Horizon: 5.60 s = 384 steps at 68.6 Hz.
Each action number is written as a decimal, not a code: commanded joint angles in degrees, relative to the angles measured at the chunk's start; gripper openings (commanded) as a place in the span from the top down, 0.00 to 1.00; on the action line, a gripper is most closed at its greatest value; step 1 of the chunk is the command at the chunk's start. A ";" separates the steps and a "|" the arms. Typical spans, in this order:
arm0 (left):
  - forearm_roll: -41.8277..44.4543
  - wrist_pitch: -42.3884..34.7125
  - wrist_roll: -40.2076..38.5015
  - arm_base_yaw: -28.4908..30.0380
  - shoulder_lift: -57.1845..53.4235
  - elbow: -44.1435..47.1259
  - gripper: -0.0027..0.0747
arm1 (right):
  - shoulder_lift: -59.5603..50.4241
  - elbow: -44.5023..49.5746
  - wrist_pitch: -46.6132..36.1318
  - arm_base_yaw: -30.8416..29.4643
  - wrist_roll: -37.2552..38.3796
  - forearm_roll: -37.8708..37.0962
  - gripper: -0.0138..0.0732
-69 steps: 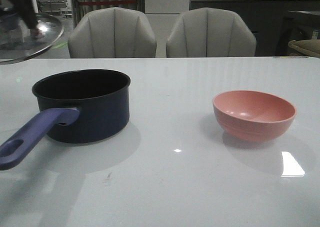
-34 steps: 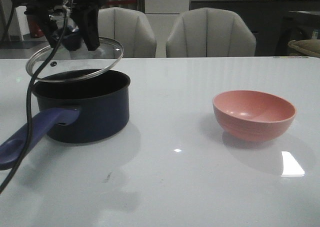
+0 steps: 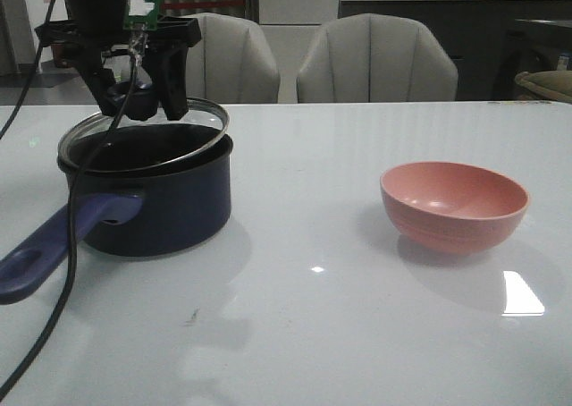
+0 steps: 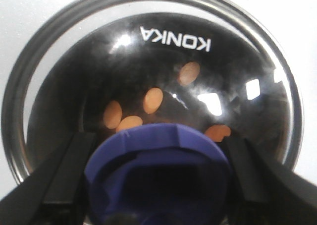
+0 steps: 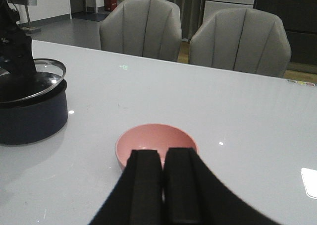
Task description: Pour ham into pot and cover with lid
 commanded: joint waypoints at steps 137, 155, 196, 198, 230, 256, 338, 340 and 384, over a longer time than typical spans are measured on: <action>-2.81 5.83 1.21 -0.37 1.02 -5.02 0.21 | 0.67 -1.51 -4.33 0.05 -0.65 0.38 0.66; -2.47 5.83 1.21 -0.41 0.82 -5.23 0.07 | 0.67 -1.51 -4.33 0.05 -0.65 0.38 0.66; -1.00 4.38 4.21 -0.31 -16.74 0.42 0.07 | 0.67 -1.51 -4.33 0.05 -0.65 0.38 0.66; -1.00 3.59 4.44 -0.31 -18.50 1.97 0.07 | 0.67 -1.51 -4.33 0.05 -0.65 0.38 0.66; -0.77 -19.23 6.16 -0.31 -52.53 38.24 0.07 | 0.67 -1.51 -4.33 0.05 -0.65 0.38 0.66; -0.88 -37.05 6.16 -0.31 -84.19 65.93 0.07 | 0.67 -1.51 -4.33 0.05 -0.65 0.38 0.66; 0.88 -50.57 6.16 4.47 -111.90 92.68 0.80 | 0.67 -1.51 -4.33 0.05 -0.65 0.38 0.66; 0.88 -51.79 5.89 6.26 -112.47 93.95 0.80 | 0.67 -1.51 -4.33 0.05 -0.65 0.38 0.66; 4.17 -67.77 -3.17 17.64 -118.09 109.22 0.80 | 0.67 -1.51 -4.01 0.05 -0.65 0.38 0.66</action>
